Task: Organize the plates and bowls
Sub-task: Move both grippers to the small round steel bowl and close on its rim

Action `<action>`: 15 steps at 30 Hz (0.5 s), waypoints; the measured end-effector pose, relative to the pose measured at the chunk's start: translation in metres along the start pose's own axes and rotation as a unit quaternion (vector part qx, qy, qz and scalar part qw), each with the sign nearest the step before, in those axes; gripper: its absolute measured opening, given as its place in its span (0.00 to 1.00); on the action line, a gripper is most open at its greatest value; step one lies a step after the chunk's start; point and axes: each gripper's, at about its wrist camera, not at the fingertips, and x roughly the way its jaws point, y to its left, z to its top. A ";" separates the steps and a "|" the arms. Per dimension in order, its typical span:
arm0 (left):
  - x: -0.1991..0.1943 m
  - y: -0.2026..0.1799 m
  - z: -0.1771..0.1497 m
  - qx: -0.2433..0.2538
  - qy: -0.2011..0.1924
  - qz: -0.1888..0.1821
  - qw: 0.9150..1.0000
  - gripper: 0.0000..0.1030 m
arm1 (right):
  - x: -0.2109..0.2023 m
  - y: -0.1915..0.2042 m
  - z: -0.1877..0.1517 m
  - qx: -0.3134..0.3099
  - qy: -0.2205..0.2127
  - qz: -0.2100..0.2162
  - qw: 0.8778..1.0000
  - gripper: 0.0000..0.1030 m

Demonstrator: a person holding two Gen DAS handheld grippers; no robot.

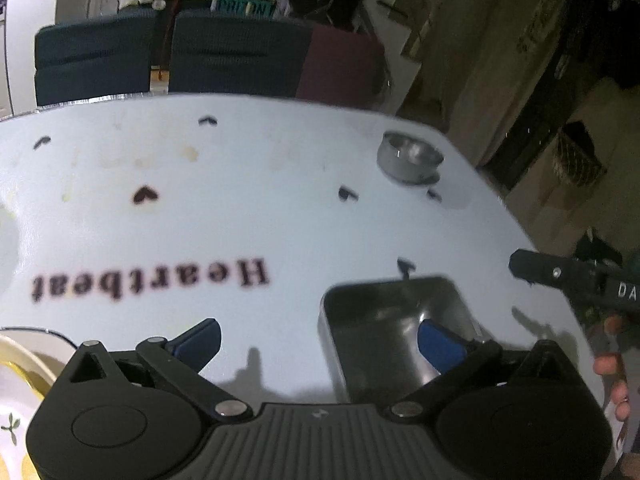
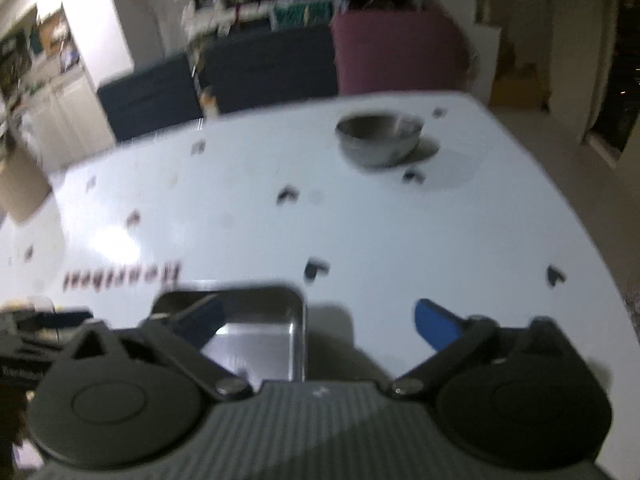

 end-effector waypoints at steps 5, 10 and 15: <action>-0.006 -0.004 0.008 -0.020 -0.026 0.000 0.999 1.00 | -0.006 -0.022 0.009 0.044 -0.080 -0.023 0.996 1.00; -0.006 -0.010 0.018 -0.026 -0.041 -0.009 0.999 1.00 | 0.004 -0.047 0.022 0.096 -0.133 -0.052 0.985 1.00; 0.002 -0.017 0.035 -0.029 -0.049 -0.013 0.998 1.00 | 0.029 -0.060 0.045 0.107 -0.133 -0.072 0.983 1.00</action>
